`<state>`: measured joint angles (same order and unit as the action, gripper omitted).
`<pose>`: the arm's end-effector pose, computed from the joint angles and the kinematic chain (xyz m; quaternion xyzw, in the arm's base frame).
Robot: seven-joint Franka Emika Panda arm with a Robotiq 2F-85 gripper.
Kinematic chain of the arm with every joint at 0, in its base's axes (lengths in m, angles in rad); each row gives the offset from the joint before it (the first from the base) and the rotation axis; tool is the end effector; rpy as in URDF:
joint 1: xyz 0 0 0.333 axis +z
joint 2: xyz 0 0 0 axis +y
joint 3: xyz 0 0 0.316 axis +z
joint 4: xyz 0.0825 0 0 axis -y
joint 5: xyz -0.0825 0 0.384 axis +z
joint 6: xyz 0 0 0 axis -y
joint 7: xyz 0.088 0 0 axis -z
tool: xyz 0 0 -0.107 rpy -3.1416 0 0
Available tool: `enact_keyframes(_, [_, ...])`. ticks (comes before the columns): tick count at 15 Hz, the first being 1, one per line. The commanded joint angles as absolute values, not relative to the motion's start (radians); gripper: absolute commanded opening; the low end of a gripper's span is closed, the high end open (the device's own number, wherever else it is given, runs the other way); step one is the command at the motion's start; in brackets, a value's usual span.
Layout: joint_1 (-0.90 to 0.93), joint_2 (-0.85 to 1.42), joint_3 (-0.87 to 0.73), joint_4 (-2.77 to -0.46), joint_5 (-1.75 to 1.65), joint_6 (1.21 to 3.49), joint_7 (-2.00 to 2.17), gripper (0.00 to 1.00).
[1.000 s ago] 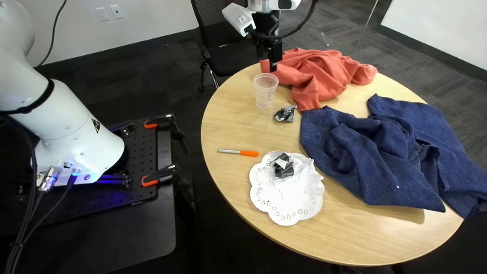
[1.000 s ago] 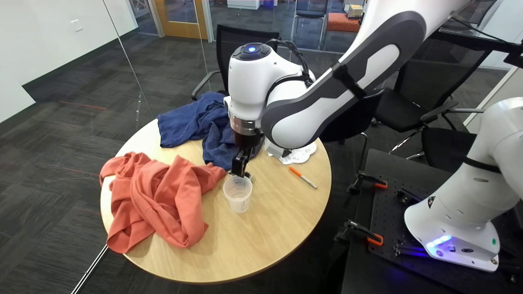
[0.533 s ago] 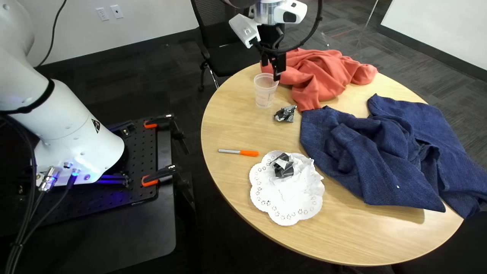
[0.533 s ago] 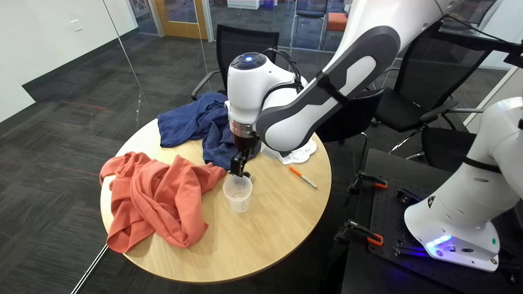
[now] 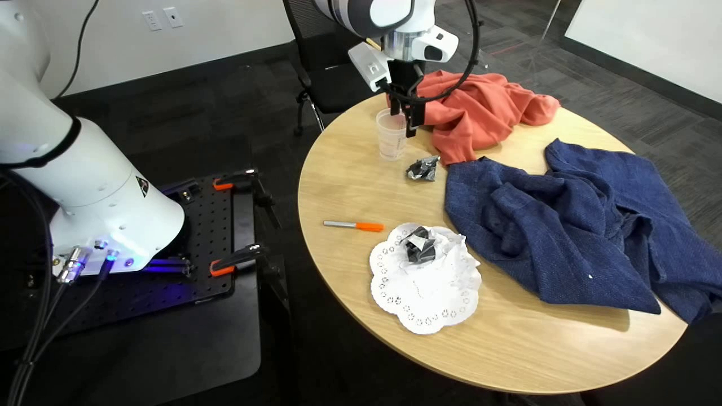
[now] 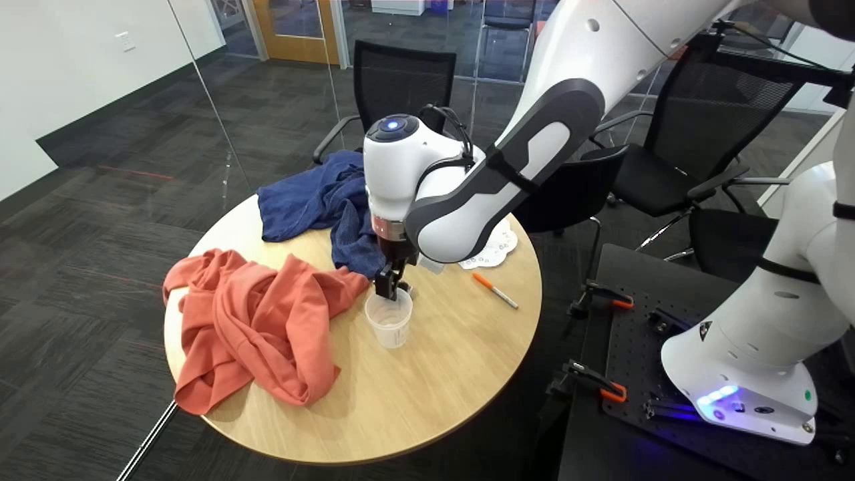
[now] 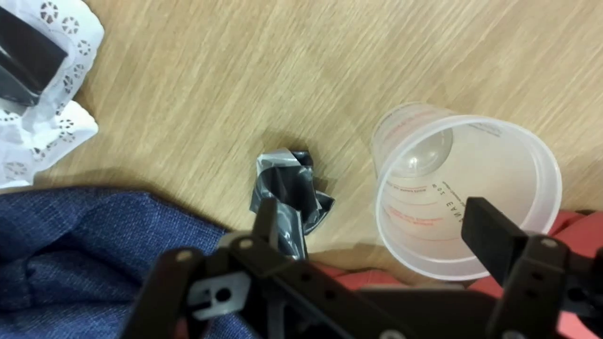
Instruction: Move the cup slightly to the right
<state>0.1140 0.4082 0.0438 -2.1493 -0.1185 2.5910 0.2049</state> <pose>0.5657 0.0923 0.2116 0.9993 0.0245 0.0212 0.0197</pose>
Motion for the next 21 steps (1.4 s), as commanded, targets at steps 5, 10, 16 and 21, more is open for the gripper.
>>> enact_keyframes(5, [0.147,0.496,0.019,-2.090,-0.103,2.594,0.230,1.00])
enact_keyframes(10, [0.153,0.529,0.016,-2.066,-0.099,2.591,0.225,0.56])
enact_keyframes(16, [0.154,0.543,0.020,-2.052,-0.086,2.591,0.218,0.12])
enact_keyframes(21, [0.148,0.511,0.029,-2.059,-0.050,2.552,0.222,0.01])
